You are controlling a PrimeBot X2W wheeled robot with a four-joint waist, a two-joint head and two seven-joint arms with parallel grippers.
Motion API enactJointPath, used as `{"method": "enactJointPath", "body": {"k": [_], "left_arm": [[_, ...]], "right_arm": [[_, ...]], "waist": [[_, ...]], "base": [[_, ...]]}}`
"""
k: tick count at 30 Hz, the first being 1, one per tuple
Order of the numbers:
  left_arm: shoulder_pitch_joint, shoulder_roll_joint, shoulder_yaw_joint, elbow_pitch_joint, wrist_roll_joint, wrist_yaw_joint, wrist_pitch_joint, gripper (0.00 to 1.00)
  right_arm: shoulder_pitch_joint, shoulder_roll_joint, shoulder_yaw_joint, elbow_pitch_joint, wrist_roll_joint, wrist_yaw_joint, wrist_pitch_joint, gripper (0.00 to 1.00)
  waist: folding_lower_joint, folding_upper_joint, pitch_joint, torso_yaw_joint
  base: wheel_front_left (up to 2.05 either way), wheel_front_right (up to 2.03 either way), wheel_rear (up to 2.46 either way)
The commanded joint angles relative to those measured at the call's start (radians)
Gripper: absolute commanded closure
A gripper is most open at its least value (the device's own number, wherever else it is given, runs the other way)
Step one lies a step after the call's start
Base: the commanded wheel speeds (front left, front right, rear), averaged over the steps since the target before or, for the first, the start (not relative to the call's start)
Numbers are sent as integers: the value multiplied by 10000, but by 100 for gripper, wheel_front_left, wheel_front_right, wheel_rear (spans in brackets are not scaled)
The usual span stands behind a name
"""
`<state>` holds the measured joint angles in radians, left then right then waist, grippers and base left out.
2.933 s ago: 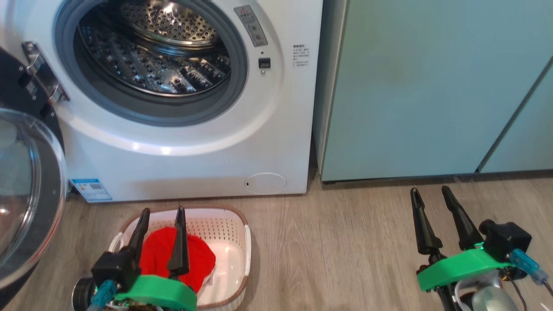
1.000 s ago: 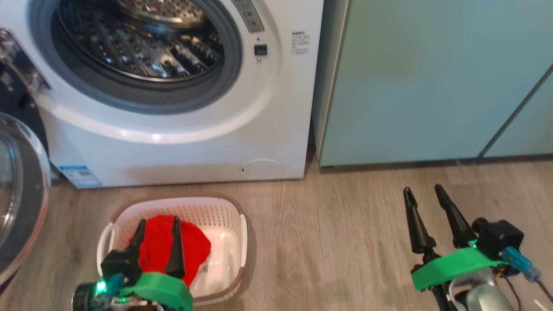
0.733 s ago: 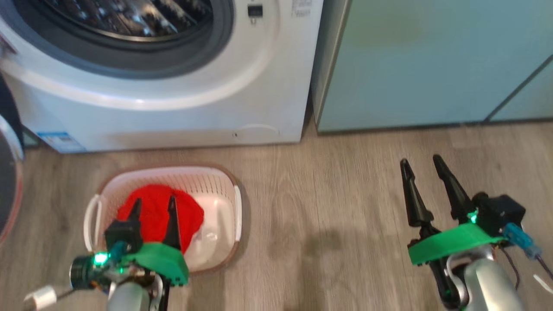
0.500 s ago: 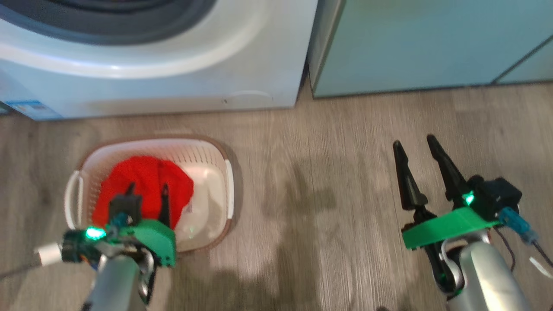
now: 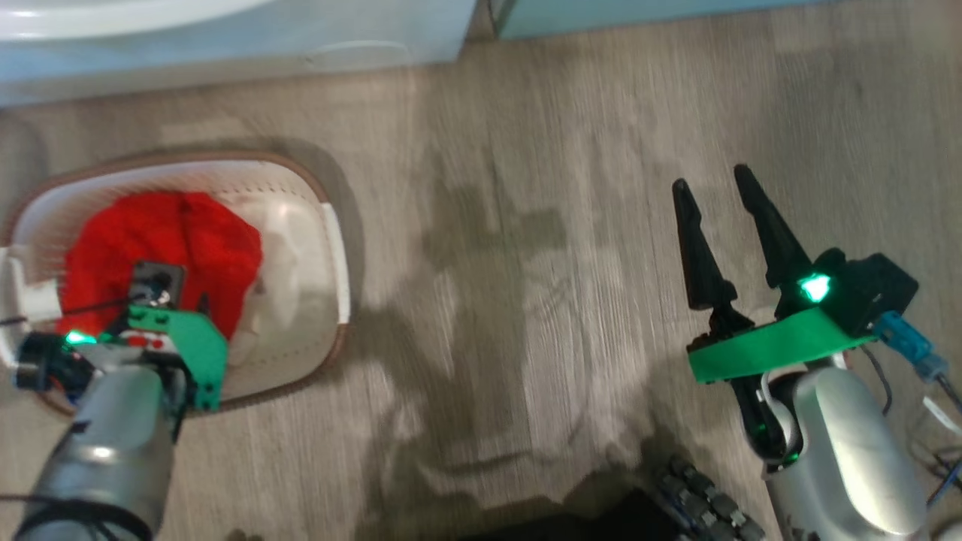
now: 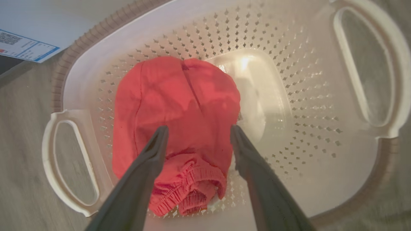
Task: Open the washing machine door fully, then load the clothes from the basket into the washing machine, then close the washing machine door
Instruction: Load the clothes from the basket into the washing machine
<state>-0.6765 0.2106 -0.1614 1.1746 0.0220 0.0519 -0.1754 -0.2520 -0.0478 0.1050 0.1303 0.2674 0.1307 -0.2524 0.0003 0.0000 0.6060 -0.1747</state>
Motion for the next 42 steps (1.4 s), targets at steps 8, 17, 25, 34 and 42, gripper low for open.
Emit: {"method": "enactJointPath", "body": {"k": [8,17,25,34,42], "left_arm": [[-867,1170,-147,842,344,-132,837,0],[-1143,1940,-381,1097,475,85,1824,0],[-1431,2485,-618,1144,611,385,2307,0],[-1731,2756,-841,1158,614,335,2667,0],[-1905,2517,-995,1160,511,315,3068,100]], "right_arm": [[-287,-24,361,-562,289,0,-93,0],[-457,-24,590,-671,687,0,-93,0],[-641,-24,743,-719,930,0,-93,0],[-721,-24,832,-739,1057,0,-93,0],[-804,-24,873,-632,1086,0,-93,0]], "waist": [[-3,0,1574,-767],[-3,0,2429,-1212],[-3,0,2929,-1431],[-3,0,3205,-1547],[-3,0,3018,-1530]], "base": [[0,0,0],[0,0,0],[0,0,0],[0,0,0],[0,0,0]]}}
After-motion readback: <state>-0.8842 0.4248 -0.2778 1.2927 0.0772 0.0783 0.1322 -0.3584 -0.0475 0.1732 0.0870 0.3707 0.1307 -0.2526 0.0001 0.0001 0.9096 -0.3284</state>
